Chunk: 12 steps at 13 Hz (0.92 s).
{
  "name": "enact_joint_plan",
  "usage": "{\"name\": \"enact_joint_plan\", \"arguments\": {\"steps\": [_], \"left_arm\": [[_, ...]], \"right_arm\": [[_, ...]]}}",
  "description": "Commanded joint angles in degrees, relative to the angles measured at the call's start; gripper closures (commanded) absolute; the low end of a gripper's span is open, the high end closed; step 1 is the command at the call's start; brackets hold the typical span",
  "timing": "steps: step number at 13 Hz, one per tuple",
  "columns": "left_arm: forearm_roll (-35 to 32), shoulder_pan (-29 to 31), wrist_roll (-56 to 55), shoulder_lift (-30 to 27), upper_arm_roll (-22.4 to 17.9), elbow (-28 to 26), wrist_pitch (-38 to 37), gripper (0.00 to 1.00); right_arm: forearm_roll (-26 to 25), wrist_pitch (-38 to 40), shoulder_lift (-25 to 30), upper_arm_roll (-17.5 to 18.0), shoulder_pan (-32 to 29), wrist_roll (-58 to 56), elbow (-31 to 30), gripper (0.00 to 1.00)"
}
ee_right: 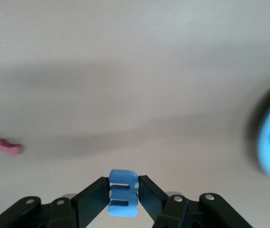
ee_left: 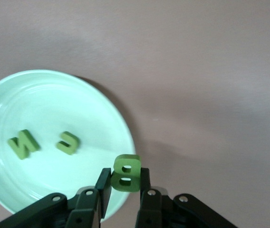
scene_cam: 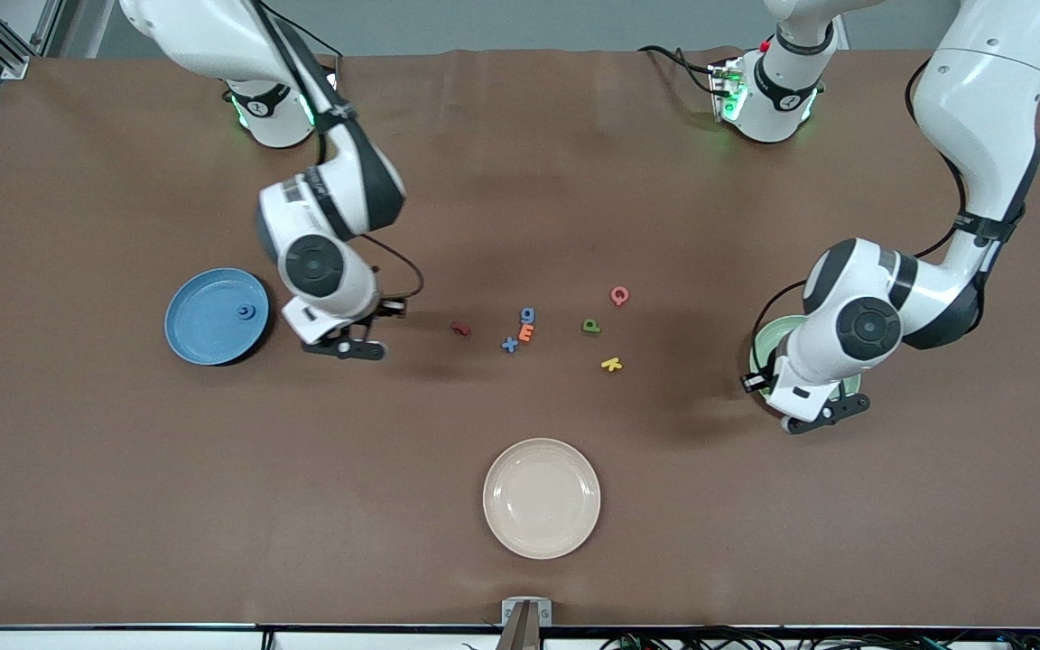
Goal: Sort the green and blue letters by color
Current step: 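Place the B on the green plate and the blue E on the blue plate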
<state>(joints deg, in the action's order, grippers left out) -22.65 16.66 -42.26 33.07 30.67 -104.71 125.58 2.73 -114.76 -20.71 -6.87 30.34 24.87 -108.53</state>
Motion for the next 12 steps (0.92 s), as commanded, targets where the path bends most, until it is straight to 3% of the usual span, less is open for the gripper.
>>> {"name": "enact_joint_plan", "arguments": {"steps": [1, 4, 6, 7, 8, 9, 12], "left_arm": [[-0.8, 3.2, 3.8, -1.2, 0.7, -2.9, -0.1, 0.93], [-0.8, 5.0, 6.0, -1.3, 0.7, -5.4, 0.0, 0.86], [-0.8, 5.4, 6.0, -1.3, 0.7, -6.8, 0.3, 0.76], [-0.8, 5.5, 6.0, -1.2, 0.7, -7.3, 0.4, 0.64], [-0.8, 5.7, 5.9, -1.2, 0.7, -7.3, 0.4, 0.3], [-0.8, 5.8, 5.7, -1.2, 0.7, -7.3, 0.2, 0.02], [0.0, 5.5, 4.5, -2.4, 2.6, -6.5, -1.1, 0.0]], "right_arm": [[-2.6, -0.3, 5.5, 1.1, -7.1, -11.2, -6.2, 1.0], [-3.3, -1.6, 8.0, 1.1, -13.1, -20.4, -10.4, 1.0], [-4.0, -7.7, 9.8, 1.0, -16.3, -25.7, -16.1, 1.0], [-4.0, -10.5, 9.8, 1.1, -18.4, -28.9, -17.9, 1.0], [-4.0, -12.8, 9.8, 1.1, -20.6, -32.1, -19.6, 1.0], [-4.0, -15.0, 9.8, 1.1, -22.8, -35.3, -21.3, 1.0], [-4.0, -19.4, 9.5, 1.1, -28.3, -42.9, -24.6, 0.99]]}}
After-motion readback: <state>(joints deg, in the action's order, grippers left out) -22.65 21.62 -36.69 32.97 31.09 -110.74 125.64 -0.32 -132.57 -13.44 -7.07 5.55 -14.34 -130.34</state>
